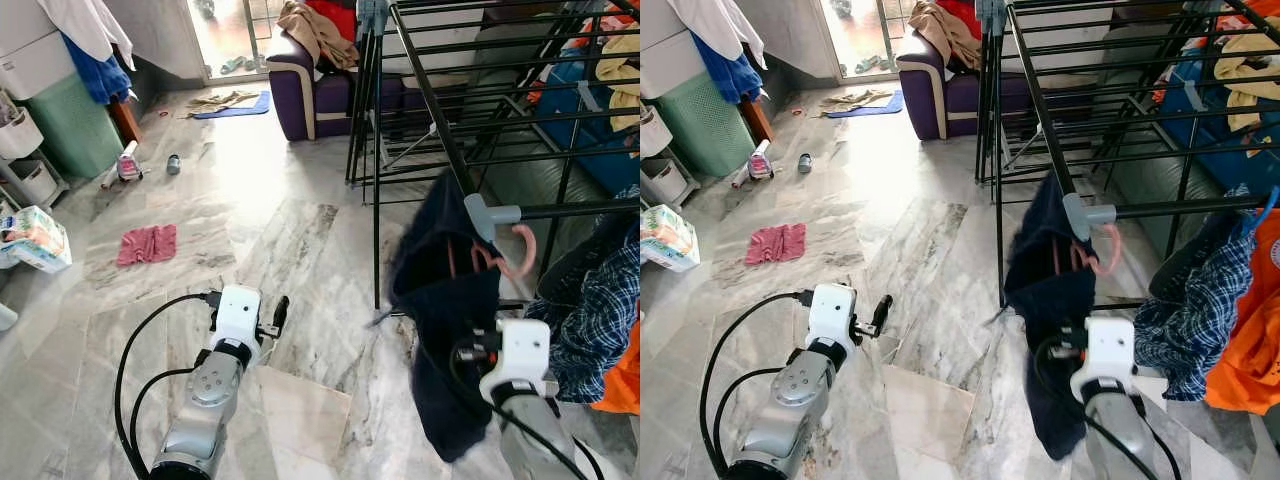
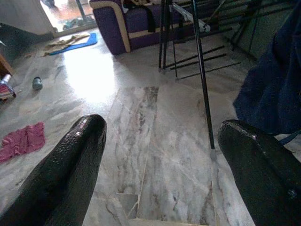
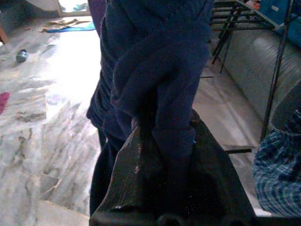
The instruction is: Hang hanger
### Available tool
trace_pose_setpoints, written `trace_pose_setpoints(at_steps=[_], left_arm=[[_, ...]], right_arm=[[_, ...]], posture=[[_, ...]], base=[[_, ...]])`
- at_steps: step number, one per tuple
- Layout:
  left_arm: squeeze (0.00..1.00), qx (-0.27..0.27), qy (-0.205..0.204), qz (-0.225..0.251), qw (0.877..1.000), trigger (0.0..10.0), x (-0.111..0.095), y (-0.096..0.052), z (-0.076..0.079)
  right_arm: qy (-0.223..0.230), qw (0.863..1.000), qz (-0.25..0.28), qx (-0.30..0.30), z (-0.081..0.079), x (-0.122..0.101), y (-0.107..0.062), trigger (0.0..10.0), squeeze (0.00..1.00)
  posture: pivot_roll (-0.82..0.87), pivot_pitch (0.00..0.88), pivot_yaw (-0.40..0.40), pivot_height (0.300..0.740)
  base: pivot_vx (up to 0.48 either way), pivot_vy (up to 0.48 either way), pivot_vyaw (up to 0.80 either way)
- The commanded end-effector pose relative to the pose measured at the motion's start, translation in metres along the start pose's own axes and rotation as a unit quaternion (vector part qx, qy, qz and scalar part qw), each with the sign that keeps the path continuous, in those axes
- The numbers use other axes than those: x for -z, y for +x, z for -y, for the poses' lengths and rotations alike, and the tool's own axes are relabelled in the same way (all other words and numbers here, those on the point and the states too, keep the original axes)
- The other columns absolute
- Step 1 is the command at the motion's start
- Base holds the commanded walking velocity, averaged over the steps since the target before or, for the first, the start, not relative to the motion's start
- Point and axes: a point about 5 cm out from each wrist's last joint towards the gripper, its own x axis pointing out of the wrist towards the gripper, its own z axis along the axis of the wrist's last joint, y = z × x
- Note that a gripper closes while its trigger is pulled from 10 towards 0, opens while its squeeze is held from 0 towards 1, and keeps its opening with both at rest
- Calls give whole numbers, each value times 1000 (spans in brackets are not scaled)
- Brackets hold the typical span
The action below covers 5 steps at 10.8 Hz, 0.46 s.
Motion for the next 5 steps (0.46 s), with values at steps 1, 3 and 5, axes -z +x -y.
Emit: trace_pose_setpoints(at_steps=[1,3,5], left_arm=[[0,-8,6,4,1000,10000,-3,-2,-5],[0,-22,4,10,1000,10000,-5,-8,-8],[0,-50,5,3,999,10000,1,-21,-16]], right_arm=[[13,999,31,-19,-10,-15,7,10000,0],[26,998,30,-40,-21,-17,7,10000,0],[32,996,28,-83,-38,-20,14,10000,0]], posture=[[-93,0,78,740],[-55,0,49,740],[-5,0,6,740]], base=[[0,0,0],[-289,0,0],[-319,0,0]])
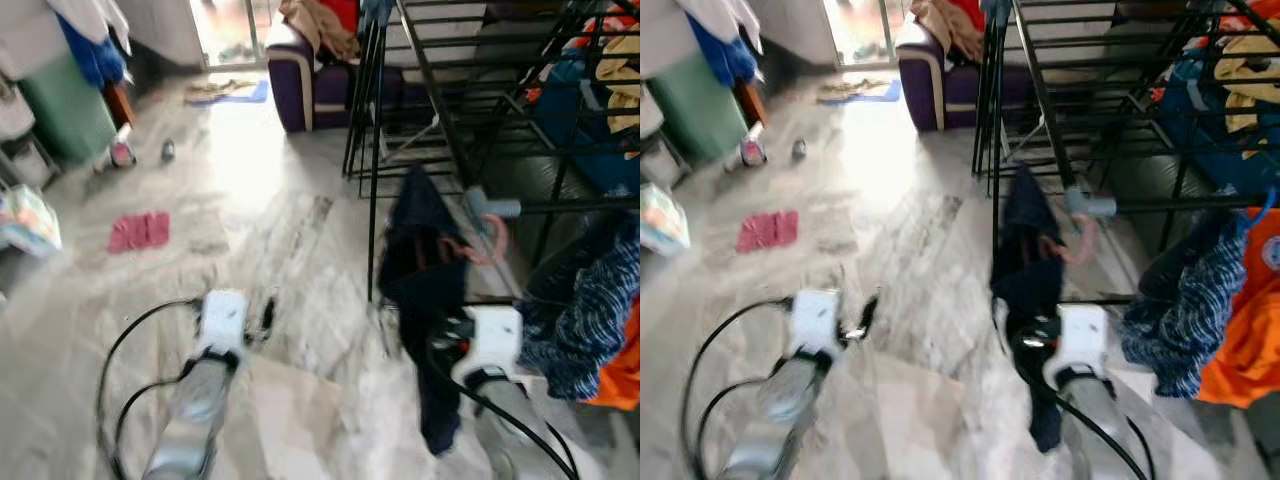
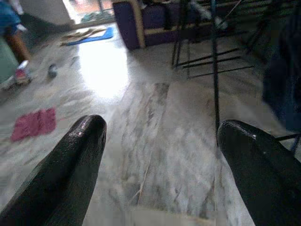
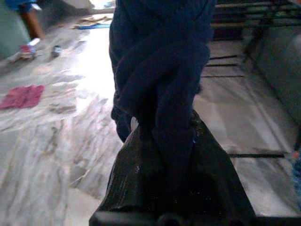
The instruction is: Hang hanger
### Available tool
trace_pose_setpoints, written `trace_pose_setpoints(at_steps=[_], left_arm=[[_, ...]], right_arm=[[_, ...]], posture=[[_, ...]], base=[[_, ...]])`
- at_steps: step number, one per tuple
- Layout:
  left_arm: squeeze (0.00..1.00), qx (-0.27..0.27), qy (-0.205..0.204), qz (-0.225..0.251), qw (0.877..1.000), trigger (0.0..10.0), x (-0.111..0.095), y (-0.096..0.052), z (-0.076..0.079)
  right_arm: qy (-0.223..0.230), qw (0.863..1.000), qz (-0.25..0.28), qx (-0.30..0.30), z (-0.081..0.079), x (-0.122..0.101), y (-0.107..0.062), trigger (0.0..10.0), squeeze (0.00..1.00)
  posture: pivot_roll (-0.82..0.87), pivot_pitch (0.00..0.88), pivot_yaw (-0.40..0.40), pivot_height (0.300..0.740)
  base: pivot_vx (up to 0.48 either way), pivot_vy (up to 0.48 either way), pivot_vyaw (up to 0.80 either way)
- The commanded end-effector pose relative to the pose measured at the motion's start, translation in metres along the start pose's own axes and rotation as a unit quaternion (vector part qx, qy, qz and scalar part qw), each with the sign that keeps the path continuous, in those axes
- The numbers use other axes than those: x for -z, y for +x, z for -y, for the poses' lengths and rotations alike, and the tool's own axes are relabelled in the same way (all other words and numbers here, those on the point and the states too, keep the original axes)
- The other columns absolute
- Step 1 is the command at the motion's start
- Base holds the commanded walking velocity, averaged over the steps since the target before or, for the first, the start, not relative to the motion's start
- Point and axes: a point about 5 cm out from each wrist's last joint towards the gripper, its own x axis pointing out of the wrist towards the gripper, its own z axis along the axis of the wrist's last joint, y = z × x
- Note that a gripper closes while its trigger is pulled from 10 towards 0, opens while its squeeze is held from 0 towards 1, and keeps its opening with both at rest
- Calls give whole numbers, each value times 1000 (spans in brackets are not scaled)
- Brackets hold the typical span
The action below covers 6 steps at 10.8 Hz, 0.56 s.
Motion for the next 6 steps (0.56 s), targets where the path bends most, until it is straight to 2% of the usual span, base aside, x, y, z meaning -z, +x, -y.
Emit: trace_pose_setpoints(at_steps=[1,2,5,6], left_arm=[[0,-22,9,0,1000,10000,-2,-2,-9],[0,-30,10,5,999,10000,-7,-1,-11],[0,-56,9,29,998,10000,-22,4,-22],[0,-79,8,34,996,10000,-25,3,-28]], right_arm=[[-5,999,22,-28,-10,-12,9,10000,0],[-22,999,24,-40,-12,-14,14,10000,0],[-22,998,-3,-55,-18,-7,32,10000,0],[-28,997,0,-76,-27,-9,39,10000,0]], posture=[[22,0,-14,740],[56,0,-37,740],[97,0,-58,740],[103,0,-54,740]], base=[[-334,0,0],[-330,0,0],[0,0,0],[0,0,0]])
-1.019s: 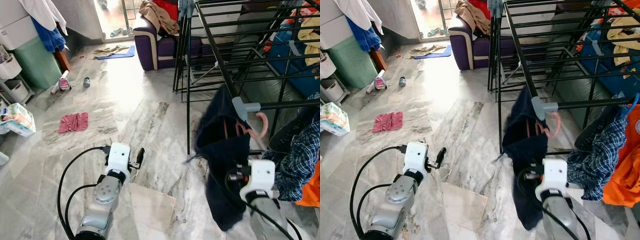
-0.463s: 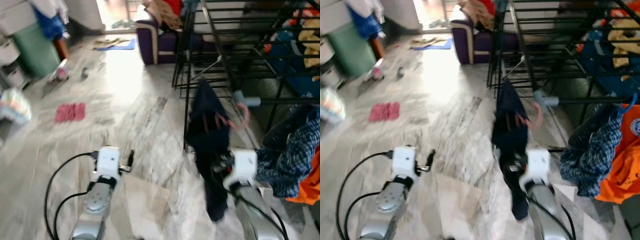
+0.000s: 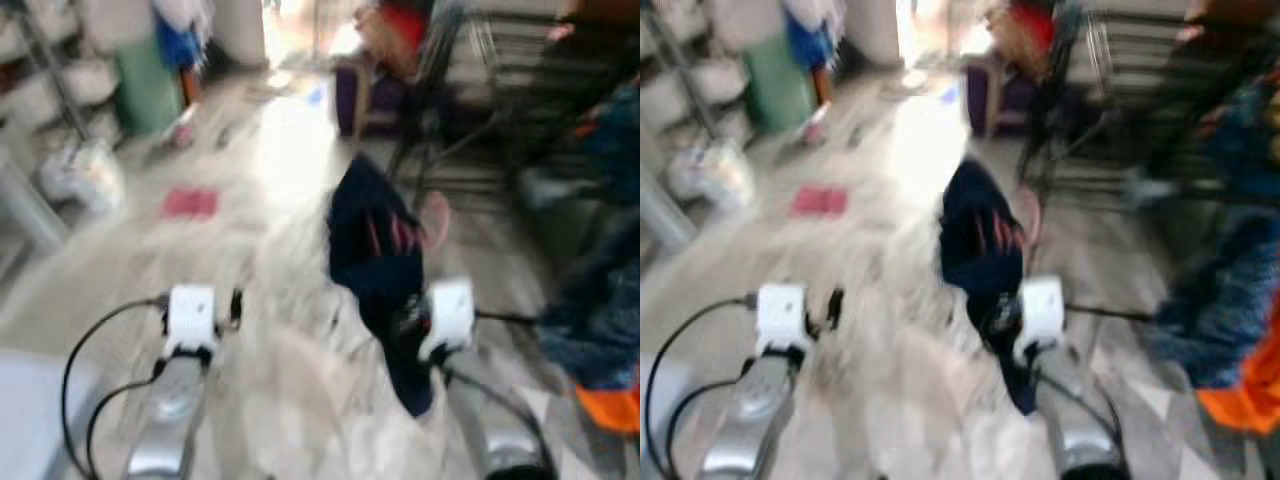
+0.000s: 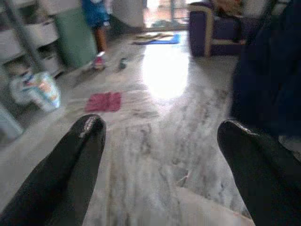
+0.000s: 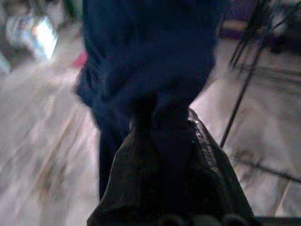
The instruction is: Hang hanger
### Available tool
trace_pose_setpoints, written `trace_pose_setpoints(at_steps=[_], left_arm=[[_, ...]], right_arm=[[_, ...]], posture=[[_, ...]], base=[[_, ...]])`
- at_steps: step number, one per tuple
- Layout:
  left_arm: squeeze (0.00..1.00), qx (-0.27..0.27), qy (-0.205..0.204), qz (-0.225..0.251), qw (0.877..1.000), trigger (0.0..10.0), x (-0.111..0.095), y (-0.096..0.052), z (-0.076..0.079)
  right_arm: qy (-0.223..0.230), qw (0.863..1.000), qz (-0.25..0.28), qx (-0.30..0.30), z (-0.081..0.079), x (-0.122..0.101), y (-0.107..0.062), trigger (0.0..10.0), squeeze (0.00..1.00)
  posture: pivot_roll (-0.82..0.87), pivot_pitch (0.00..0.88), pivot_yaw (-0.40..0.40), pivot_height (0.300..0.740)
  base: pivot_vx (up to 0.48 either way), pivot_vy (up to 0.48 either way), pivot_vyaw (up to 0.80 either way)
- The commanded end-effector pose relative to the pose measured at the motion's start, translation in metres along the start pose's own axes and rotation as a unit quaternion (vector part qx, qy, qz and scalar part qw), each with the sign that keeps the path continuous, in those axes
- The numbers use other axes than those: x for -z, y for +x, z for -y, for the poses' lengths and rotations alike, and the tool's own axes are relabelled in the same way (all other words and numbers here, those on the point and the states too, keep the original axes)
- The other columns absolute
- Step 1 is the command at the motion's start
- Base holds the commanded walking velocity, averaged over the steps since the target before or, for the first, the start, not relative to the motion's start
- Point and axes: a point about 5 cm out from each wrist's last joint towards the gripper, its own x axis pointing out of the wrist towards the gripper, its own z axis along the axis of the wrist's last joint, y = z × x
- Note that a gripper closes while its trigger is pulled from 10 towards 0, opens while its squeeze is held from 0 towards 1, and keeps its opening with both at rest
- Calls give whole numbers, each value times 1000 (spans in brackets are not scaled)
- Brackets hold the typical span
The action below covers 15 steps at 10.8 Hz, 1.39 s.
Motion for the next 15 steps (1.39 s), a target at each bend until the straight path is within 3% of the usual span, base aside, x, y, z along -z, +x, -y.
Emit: trace_pose_setpoints(at_steps=[1,3,5,8,10,12,13,14,15], left_arm=[[0,-9,-2,20,1000,10000,-14,5,-2],[0,16,7,19,1000,10000,-14,4,1],[0,21,6,23,999,10000,-15,8,5],[0,11,8,21,1000,10000,-14,2,-3],[0,32,15,18,999,10000,-8,-3,0],[0,42,14,20,999,10000,-9,-1,7],[0,48,14,28,998,10000,-11,3,9],[0,50,17,36,998,10000,-12,8,6],[0,35,17,36,999,10000,-12,6,-2]], right_arm=[[-18,998,56,-2,2,-28,11,10000,0],[-11,998,65,13,4,-31,16,10000,0],[-9,997,67,46,17,-32,14,10000,0],[-71,983,117,120,47,-44,-9,10000,0],[-51,985,104,125,44,-26,-28,10000,0],[-59,986,101,116,35,-20,-31,10000,0],[-62,985,108,116,37,-33,-27,10000,0],[-58,984,133,102,43,-49,-34,10000,0],[-58,984,132,102,50,-51,-45,10000,0]], posture=[[105,0,-43,740],[104,0,-23,740],[108,0,-43,740],[89,0,-32,740],[63,0,1,740],[36,0,20,740],[6,0,-1,740],[-35,0,-27,740],[-31,0,-20,740]], base=[[-255,0,0],[0,0,0],[0,0,0],[0,0,0],[0,0,0],[0,0,0],[0,0,0],[0,0,0],[0,0,0]])
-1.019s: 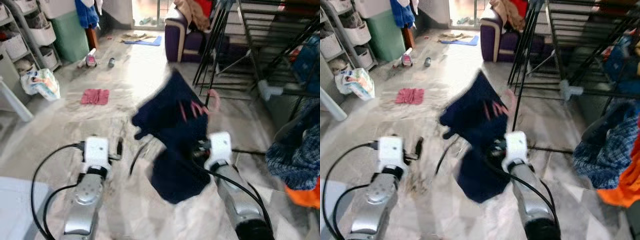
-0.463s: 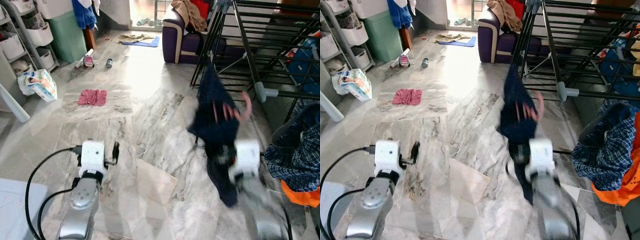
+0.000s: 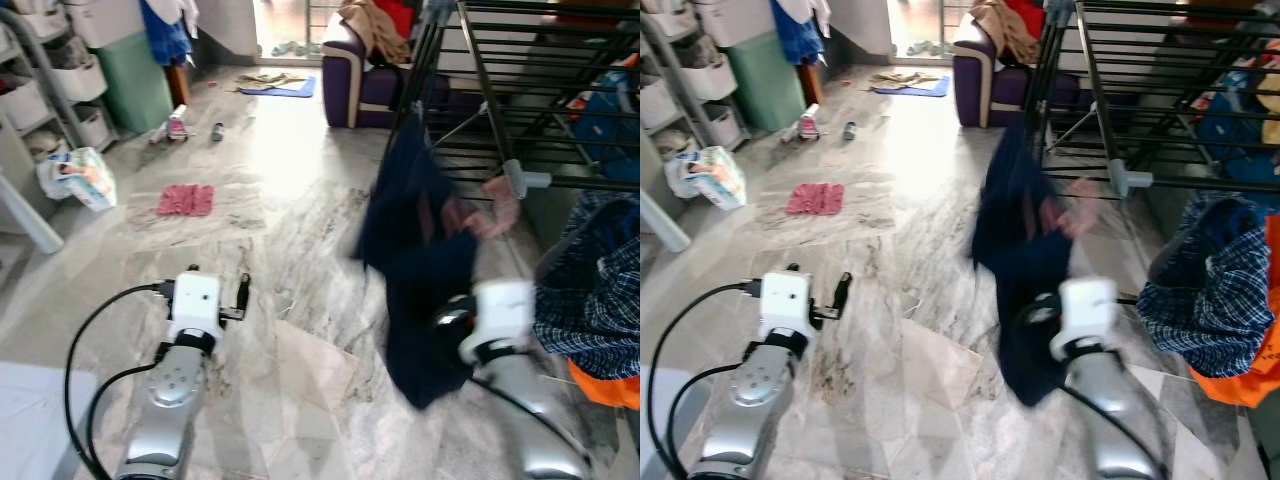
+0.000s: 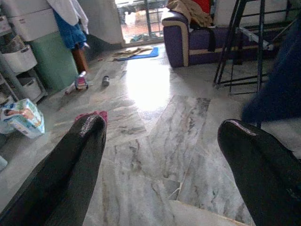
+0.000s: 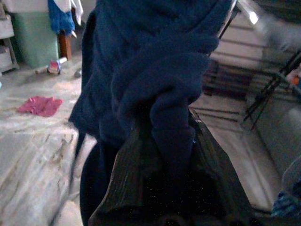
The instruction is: Hang hanger
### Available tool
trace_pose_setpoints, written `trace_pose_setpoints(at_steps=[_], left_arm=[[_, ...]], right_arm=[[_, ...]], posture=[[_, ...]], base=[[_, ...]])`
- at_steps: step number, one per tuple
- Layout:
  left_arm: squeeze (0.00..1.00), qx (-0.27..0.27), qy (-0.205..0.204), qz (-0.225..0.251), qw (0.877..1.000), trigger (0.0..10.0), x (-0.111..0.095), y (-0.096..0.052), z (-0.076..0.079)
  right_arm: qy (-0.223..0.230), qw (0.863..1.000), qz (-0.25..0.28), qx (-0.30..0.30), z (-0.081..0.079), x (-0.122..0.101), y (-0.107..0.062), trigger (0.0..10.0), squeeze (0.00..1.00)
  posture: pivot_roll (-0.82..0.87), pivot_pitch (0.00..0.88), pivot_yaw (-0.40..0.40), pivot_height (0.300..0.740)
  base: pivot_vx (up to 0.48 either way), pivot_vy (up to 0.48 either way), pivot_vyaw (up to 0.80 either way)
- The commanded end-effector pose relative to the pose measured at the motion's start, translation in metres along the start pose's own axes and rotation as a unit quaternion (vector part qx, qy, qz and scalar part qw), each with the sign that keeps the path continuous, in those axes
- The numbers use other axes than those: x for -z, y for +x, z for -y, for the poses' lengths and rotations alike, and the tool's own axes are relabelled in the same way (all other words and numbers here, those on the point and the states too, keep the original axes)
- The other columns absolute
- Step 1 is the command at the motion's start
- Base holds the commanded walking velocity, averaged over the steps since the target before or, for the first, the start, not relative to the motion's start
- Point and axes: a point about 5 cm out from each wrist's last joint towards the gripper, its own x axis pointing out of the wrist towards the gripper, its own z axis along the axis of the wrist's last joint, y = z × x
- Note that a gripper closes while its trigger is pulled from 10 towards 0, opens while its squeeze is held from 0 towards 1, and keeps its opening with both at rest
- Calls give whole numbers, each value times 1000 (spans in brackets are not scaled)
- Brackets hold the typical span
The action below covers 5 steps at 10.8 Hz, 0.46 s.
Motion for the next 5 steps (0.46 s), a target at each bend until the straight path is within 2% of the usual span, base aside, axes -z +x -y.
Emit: trace_pose_setpoints(at_steps=[1,2,3,4,5], left_arm=[[0,-12,1,-1,1000,10000,0,-3,-7],[0,-13,16,-11,1000,10000,5,-22,-18],[0,-11,29,-27,999,10000,13,-36,-23],[0,-6,35,-30,999,10000,14,-42,-23],[0,-9,27,-23,999,10000,11,-38,-20]], right_arm=[[1,1000,0,11,8,-3,-3,10000,0],[-35,999,-7,13,14,0,-14,10000,0],[8,1000,-24,4,7,6,-23,10000,0],[10,999,-32,-2,-1,8,-24,10000,0],[20,998,-48,-21,-11,7,-18,10000,0]], posture=[[-29,0,-18,740],[-10,0,9,740],[3,3,14,740],[8,13,12,740],[4,12,-5,740]], base=[[0,0,0],[0,0,0],[0,0,0],[0,0,0],[0,0,0]])
